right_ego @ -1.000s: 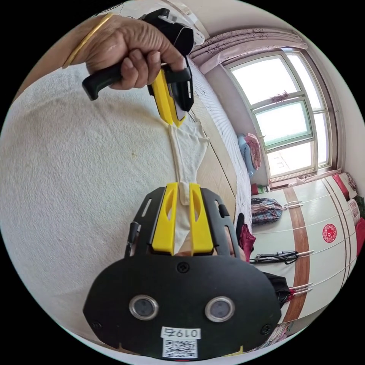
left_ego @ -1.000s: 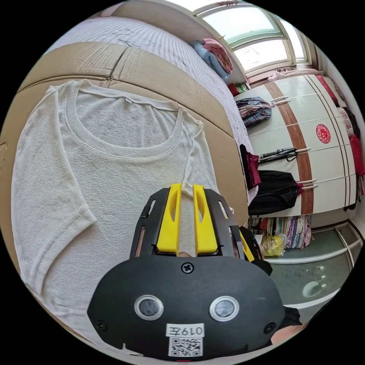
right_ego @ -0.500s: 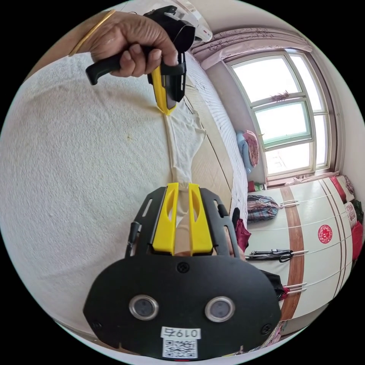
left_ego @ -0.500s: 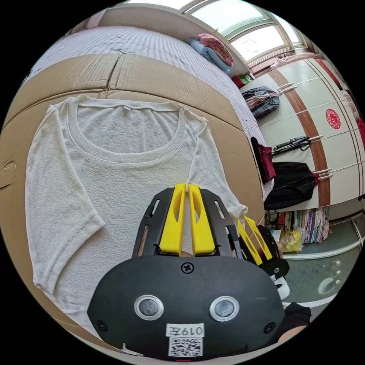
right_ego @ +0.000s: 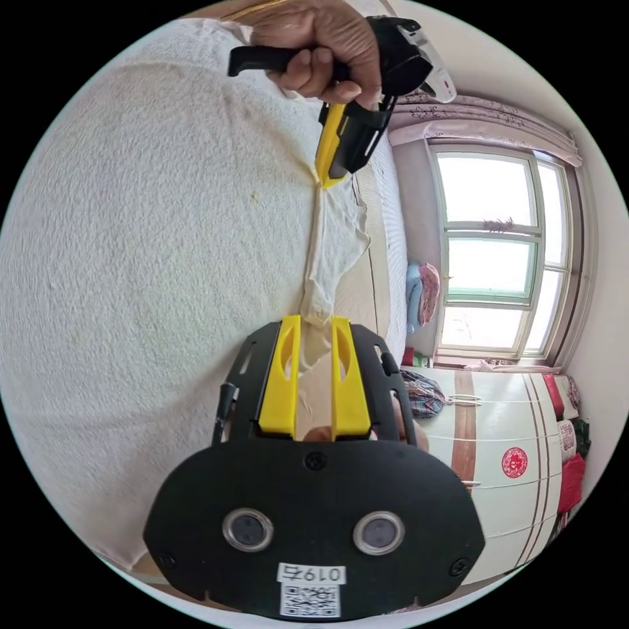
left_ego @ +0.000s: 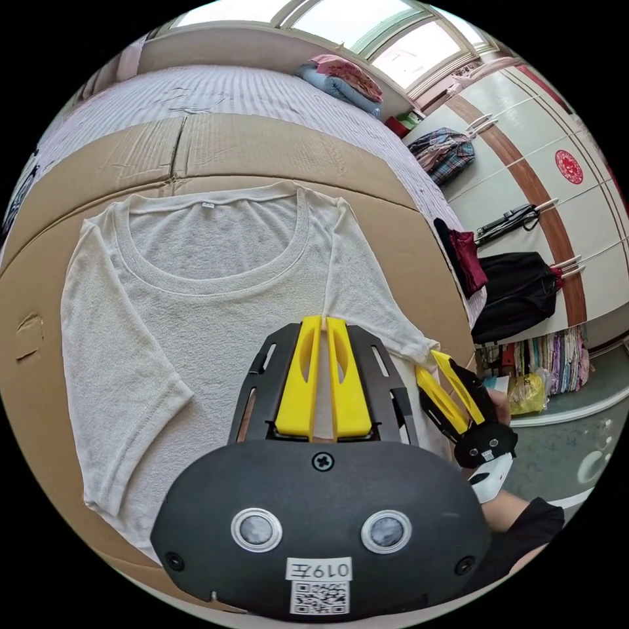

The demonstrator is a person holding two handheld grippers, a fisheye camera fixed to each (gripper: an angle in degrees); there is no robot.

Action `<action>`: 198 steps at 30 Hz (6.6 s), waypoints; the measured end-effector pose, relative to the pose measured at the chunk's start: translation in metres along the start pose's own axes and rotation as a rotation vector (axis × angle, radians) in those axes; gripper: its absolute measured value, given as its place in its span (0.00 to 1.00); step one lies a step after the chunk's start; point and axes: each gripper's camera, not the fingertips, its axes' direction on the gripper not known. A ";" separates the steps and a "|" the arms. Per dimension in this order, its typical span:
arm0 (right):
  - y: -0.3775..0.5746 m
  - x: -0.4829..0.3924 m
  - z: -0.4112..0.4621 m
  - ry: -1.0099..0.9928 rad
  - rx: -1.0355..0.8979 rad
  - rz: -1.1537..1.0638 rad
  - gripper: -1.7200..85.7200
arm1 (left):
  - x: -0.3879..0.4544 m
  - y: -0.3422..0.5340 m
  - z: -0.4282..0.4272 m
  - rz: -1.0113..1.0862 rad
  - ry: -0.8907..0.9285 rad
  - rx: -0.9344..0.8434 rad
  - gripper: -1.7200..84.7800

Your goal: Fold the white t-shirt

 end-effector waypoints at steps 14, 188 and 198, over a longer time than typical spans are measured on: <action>0.024 0.020 0.032 -0.145 0.007 0.097 0.02 | 0.034 0.022 0.026 0.056 -0.068 -0.020 0.03; 0.137 -0.001 0.085 -0.050 0.083 0.148 0.02 | 0.306 0.237 0.162 0.761 -0.310 0.012 0.04; 0.147 0.012 0.053 -0.045 0.082 0.179 0.07 | 0.267 0.215 0.113 0.645 -0.155 0.012 0.05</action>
